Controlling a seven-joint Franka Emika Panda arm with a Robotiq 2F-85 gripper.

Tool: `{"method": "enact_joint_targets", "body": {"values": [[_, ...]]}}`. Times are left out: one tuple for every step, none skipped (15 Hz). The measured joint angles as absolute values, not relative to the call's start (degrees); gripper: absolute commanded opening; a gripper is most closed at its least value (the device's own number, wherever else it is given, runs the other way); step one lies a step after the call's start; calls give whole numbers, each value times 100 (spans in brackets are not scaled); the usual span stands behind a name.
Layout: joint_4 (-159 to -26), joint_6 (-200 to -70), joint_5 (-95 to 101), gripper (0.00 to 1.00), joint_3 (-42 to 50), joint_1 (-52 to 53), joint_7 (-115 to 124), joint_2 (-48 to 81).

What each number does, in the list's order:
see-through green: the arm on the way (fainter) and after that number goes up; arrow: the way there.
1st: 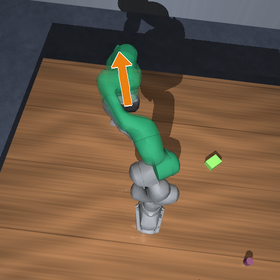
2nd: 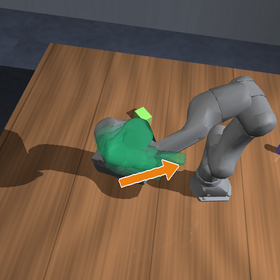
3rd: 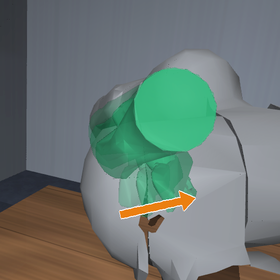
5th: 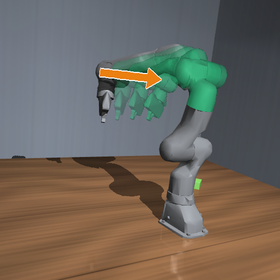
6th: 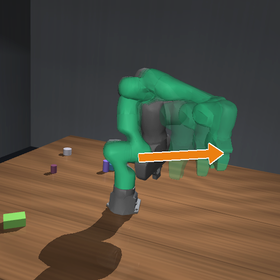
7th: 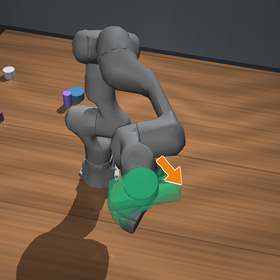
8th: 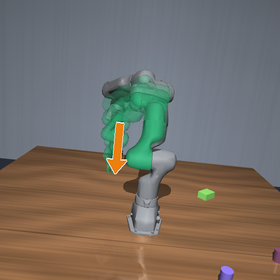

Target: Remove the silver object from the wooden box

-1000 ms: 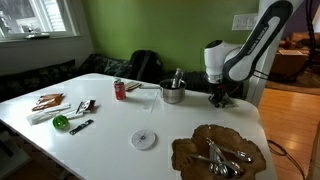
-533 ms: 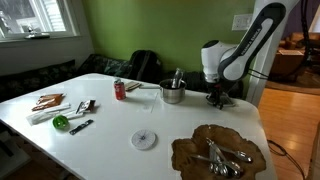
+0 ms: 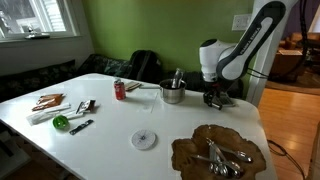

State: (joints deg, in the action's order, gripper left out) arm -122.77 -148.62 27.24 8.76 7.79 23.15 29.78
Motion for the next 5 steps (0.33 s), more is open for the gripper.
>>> {"method": "enact_joint_targets", "body": {"values": [[-12298, -14933, 2745, 100, 876, 830, 2297, 2931], [-12341, -15090, 2774, 100, 876, 887, 2234, 2865], [-12412, -15315, 2817, 100, 877, 945, 2157, 2781], [-12504, -15601, 2858, 100, 876, 990, 2074, 2687], [-12619, -15931, 2880, 100, 875, 1026, 1981, 2587]]}}
